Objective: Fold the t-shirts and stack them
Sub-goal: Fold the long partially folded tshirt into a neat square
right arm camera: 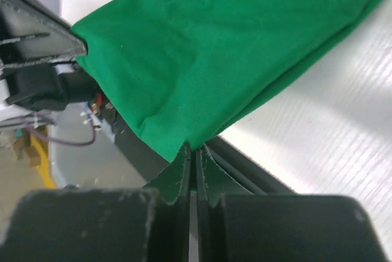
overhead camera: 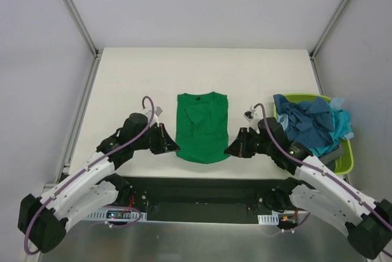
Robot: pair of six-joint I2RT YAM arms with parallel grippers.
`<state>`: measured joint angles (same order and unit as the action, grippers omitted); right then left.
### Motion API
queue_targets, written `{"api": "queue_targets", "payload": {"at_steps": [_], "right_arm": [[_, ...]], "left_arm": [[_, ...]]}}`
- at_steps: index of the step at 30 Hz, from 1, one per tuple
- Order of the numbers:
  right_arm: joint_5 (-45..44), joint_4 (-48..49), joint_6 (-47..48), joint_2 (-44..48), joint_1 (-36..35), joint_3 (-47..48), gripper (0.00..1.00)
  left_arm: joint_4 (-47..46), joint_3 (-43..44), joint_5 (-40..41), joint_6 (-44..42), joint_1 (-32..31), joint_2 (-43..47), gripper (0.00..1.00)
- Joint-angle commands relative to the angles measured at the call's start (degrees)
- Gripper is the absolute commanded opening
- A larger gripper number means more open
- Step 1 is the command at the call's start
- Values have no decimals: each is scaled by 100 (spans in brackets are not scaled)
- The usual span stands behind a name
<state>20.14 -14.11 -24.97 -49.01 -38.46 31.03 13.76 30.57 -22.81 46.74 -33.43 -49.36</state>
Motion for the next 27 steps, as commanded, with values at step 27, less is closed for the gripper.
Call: {"api": "queue_targets", "payload": {"at_steps": [27], "right_arm": [[-670, -796, 484, -1030, 1068, 2074, 1]], "left_arm": [[391, 2357, 708, -481, 873, -1478, 0]]}}
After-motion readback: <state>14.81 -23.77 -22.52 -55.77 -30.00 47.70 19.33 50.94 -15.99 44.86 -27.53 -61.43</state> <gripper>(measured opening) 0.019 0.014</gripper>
